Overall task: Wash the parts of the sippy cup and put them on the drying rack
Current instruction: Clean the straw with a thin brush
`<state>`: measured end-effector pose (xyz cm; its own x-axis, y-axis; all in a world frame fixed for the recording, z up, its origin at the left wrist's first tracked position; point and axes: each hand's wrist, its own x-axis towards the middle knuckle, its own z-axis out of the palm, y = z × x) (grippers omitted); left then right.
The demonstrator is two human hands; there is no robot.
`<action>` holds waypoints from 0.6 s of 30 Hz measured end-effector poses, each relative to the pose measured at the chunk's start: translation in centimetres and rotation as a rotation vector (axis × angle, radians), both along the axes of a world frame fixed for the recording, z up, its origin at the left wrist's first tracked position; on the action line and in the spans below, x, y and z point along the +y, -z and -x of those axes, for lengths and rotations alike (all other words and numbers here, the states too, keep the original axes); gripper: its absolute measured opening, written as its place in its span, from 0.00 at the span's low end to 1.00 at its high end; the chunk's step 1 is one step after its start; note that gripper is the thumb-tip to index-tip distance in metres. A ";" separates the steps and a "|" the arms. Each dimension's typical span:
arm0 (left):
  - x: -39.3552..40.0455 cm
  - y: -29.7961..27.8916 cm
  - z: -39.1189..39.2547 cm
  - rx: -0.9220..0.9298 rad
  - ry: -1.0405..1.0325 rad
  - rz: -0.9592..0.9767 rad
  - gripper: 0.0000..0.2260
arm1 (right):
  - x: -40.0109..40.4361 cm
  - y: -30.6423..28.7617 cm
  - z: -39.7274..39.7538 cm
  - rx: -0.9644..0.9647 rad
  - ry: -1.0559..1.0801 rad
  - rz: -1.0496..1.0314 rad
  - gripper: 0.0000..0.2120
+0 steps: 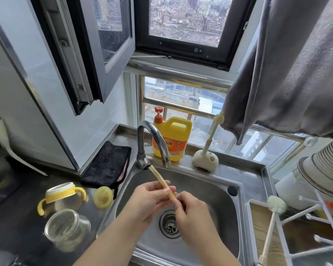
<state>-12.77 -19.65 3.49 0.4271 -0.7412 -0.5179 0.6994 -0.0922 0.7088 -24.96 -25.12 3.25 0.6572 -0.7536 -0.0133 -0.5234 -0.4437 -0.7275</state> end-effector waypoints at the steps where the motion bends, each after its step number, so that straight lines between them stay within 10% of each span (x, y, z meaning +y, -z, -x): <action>1: -0.1 -0.1 0.0 0.000 -0.005 0.000 0.07 | 0.1 0.0 0.0 -0.002 -0.005 -0.020 0.08; 18: -0.4 -1.1 -0.9 0.009 -0.027 0.029 0.07 | -0.6 -0.6 0.6 -0.093 0.050 -0.193 0.08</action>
<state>-11.88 -20.06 4.58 0.4423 -0.7442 -0.5005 0.7078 -0.0530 0.7044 -25.60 -25.75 3.81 0.6242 -0.7747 -0.1013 -0.4676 -0.2665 -0.8428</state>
